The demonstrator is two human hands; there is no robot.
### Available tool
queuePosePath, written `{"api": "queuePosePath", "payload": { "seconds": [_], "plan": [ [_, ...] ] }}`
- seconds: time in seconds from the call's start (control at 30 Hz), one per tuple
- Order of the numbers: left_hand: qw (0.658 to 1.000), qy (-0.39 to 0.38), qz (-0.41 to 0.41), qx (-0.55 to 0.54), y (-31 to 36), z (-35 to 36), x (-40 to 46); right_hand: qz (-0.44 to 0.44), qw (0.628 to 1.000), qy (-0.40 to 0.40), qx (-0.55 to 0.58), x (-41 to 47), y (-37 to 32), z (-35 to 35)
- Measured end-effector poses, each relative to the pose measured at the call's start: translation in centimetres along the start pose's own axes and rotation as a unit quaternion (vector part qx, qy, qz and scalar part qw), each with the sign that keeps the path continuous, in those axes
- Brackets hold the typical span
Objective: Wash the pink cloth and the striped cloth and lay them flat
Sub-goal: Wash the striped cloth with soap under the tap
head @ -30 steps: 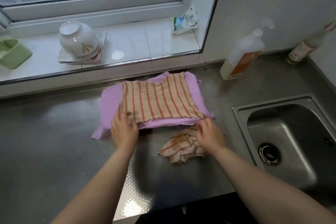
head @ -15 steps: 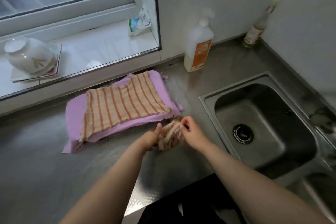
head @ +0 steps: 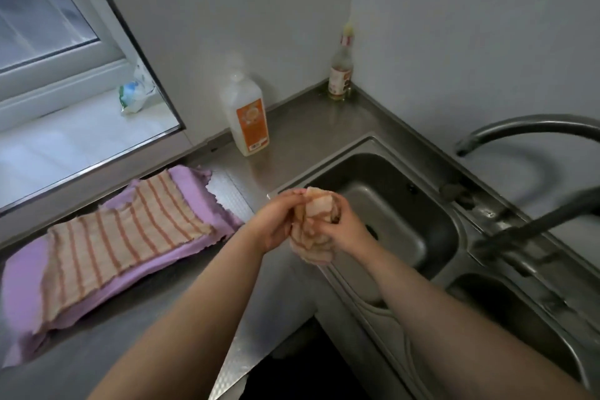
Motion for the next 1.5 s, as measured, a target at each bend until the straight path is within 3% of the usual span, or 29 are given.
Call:
{"api": "queuePosePath", "payload": {
  "seconds": [0.1, 0.27, 0.43, 0.73, 1.27, 1.5],
  "plan": [
    [0.99, 0.096, 0.012, 0.098, 4.2, -0.3, 0.8, 0.036, 0.995, 0.037, 0.084, 0.8, -0.6, -2.5],
    [0.981, 0.102, 0.107, -0.122, 13.8, -5.1, 2.6, 0.005, 0.95, 0.049, 0.309, 2.6, -3.0, -3.8],
    [0.953, 0.158, 0.139, -0.217, 22.0, -9.7, 3.7, -0.02, 0.894, 0.082, 0.439, 4.3, -5.5, -4.1],
    [0.942, 0.238, 0.117, -0.205, 24.3, -10.8, 5.3, -0.015, 0.884, 0.114, 0.453, 4.6, -5.9, -4.8],
    [0.962, 0.194, 0.105, -0.159, 23.9, -12.9, 6.7, 0.032, 0.886, 0.151, 0.437, 3.3, -3.1, -5.7],
    [0.967, 0.234, 0.071, -0.076, 23.4, -13.0, 5.7, 0.058, 0.899, 0.161, 0.404, 3.0, -1.9, -5.6]
  ]
}}
Point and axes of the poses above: each hand's wrist, its own x-axis towards the middle knuckle, its own z-axis out of the palm, y = z × x, the point moved 9 cm from there along x, towards the middle knuckle, and after that the axes turned 13 degrees about -y, right-handed, at the moved point
